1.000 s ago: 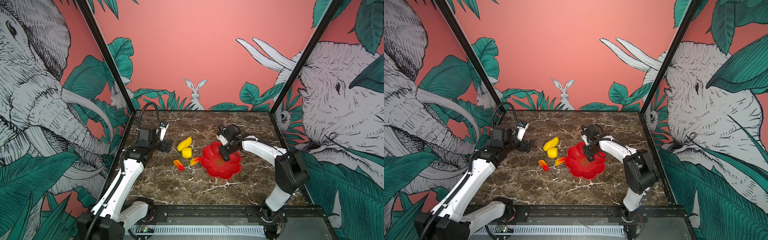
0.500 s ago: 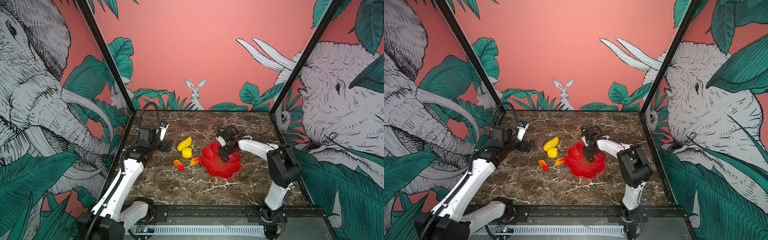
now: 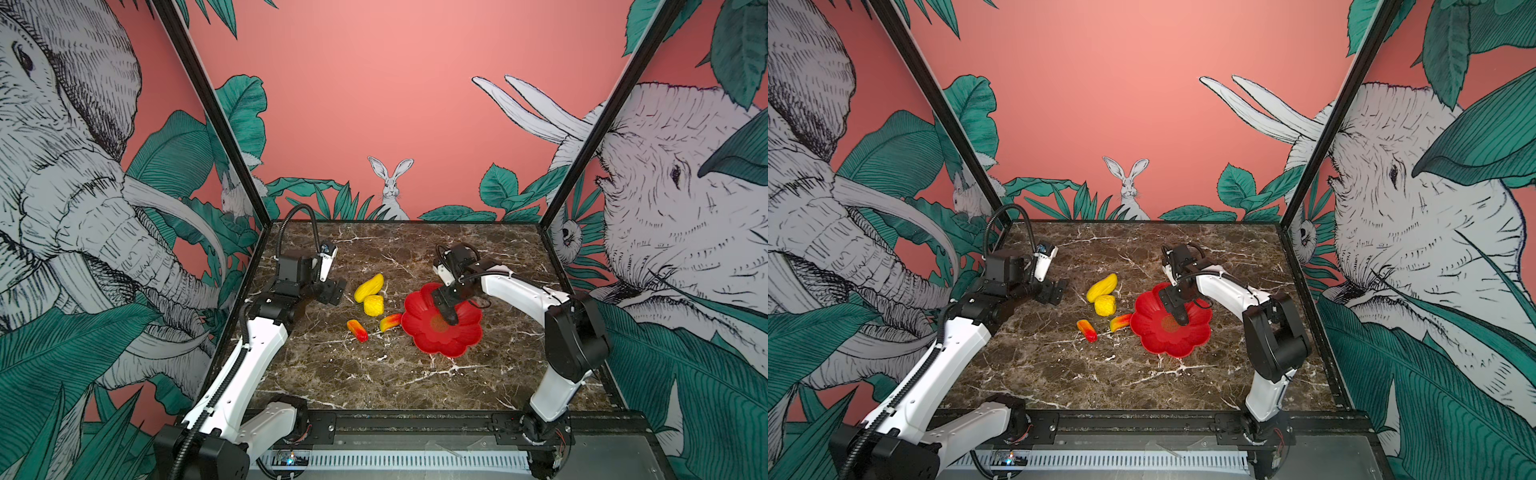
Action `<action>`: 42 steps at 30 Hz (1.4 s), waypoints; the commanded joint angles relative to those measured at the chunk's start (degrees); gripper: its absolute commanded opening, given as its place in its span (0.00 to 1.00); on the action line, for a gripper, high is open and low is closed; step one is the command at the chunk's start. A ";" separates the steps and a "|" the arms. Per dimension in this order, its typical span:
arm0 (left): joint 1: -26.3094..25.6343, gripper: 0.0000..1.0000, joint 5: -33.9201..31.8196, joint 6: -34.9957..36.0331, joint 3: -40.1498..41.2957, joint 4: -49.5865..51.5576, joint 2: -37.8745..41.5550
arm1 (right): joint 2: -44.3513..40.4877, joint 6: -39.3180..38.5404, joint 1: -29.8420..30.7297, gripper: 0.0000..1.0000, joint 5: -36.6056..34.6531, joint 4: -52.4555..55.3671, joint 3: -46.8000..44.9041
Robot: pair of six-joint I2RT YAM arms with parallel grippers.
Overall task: Arrange fruit in a fruit bowl
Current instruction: Place the fruit in the fruit bowl, then pick up the fruit from the center of the table.
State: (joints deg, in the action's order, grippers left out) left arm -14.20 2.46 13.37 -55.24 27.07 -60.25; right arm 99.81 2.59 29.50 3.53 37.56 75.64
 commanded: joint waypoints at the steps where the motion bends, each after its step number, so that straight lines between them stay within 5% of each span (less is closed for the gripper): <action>1: 0.20 1.00 0.05 0.96 0.49 1.10 0.90 | -3.38 -2.35 2.20 0.99 -0.65 3.35 4.54; 20: 0.21 1.00 -0.22 0.96 -0.38 1.80 2.85 | 22.93 -3.60 14.61 0.99 12.33 -6.71 31.41; 42: 0.19 1.00 -0.36 1.05 -0.16 1.76 2.81 | 28.93 0.79 15.86 0.79 20.68 -13.48 26.02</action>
State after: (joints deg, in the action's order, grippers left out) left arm -14.22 2.24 13.37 -55.24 27.57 -58.46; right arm 127.68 2.79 44.99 22.87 25.93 101.69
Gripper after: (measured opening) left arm 0.996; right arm 0.797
